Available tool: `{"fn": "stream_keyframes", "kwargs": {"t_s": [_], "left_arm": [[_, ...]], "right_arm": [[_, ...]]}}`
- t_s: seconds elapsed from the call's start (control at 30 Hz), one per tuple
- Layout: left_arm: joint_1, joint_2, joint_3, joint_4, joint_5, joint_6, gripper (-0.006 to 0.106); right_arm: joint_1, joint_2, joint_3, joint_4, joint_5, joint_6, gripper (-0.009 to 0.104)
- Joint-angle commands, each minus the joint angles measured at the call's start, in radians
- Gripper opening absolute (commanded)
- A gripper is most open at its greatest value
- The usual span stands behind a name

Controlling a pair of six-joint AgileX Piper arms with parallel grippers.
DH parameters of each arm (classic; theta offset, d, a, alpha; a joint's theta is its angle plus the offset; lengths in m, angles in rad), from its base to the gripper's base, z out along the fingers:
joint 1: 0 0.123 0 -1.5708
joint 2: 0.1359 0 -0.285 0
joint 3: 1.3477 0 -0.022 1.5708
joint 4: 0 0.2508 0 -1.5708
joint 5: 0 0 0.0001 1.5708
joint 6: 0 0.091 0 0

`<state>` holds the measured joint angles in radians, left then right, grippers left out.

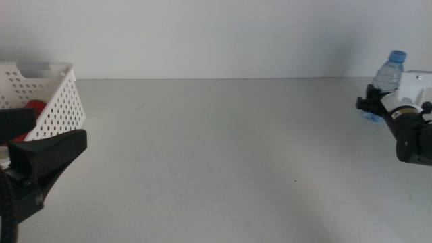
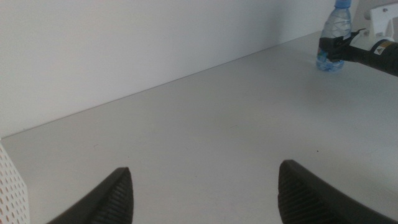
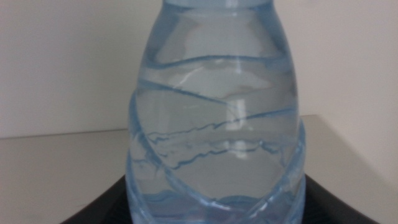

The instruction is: Use arms to grab the bottles and put them into the dustbin to the left of the table.

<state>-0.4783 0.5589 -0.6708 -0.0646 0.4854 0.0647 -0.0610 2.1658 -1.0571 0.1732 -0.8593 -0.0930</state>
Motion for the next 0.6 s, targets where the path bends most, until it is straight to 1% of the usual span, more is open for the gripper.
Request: {"fn": "stream_keyframes", "kwargs": {"t_s": [0.0,0.07,0.13,0.2,0.23,0.27,0.4,0.5,0.57], "left_arm": [[0.001,0.003,-0.029,-0.008,-0.075,-0.016,0.076],[0.001,0.003,-0.029,-0.008,-0.075,-0.016,0.076],[0.001,0.003,-0.029,-0.008,-0.075,-0.016,0.076],[0.001,0.003,-0.029,-0.008,-0.075,-0.016,0.076],[0.001,0.003,-0.029,-0.008,-0.075,-0.016,0.076],[0.001,0.003,-0.029,-0.008,-0.075,-0.016,0.076],[0.001,0.003,-0.029,-0.008,-0.076,-0.016,0.076],[0.001,0.003,-0.029,-0.008,-0.076,-0.016,0.076],[0.001,0.003,-0.029,-0.008,-0.076,-0.016,0.076]], "right_arm": [[0.065,-0.114,-0.022,-0.173,-0.049,0.061,-0.001],[0.132,-0.156,-0.023,-0.254,-0.049,0.131,-0.001],[0.208,-0.178,-0.031,-0.313,-0.049,0.192,-0.001],[0.276,-0.177,-0.063,-0.363,-0.044,0.237,-0.001],[0.313,-0.171,-0.082,-0.378,-0.037,0.257,-0.001],[0.349,-0.163,-0.104,-0.387,-0.029,0.267,-0.001],[0.463,-0.113,-0.187,-0.389,0.032,0.255,-0.001],[0.517,-0.066,-0.246,-0.387,0.05,0.235,-0.001],[0.551,-0.024,-0.272,-0.373,0.06,0.227,-0.001]]}}
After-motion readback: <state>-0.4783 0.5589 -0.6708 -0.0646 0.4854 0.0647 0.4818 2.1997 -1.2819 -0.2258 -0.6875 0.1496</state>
